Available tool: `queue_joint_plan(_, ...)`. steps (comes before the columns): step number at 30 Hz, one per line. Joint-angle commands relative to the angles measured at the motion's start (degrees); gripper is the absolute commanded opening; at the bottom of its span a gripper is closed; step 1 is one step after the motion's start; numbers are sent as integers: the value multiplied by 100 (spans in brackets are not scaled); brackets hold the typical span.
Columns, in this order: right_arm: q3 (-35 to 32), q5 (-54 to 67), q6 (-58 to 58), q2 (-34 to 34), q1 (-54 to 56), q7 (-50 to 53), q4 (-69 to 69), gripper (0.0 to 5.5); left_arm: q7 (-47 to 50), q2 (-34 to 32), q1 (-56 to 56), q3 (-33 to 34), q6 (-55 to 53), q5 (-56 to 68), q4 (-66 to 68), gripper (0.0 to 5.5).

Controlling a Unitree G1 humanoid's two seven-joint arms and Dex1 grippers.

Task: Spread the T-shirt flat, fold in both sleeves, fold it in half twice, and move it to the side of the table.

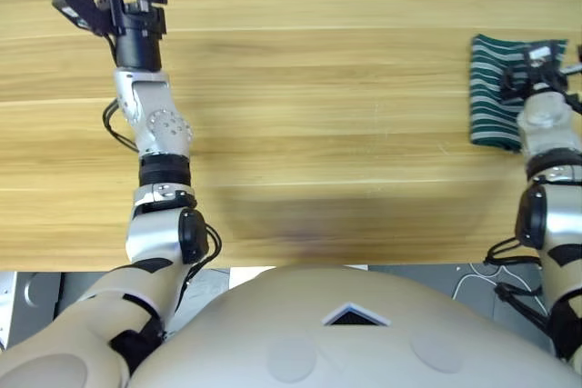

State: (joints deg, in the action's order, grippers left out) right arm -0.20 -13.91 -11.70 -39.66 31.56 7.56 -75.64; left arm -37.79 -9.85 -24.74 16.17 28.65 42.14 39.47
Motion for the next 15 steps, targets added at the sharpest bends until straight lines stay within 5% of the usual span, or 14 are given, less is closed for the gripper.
queue_joint_plan(1,-230,184,-420,-298,-216,-110,71,540,-49,-1,-89,120,427,-547,618,539)
queue_joint_plan(11,-940,1092,-2592,-56,-243,-624,1426,540,383,25,-534,294,1078,-1463,1993,539)
queue_joint_plan(15,-857,1321,-3122,544,-396,-775,2664,540,2405,-325,-589,-776,1638,-3676,2755,539)
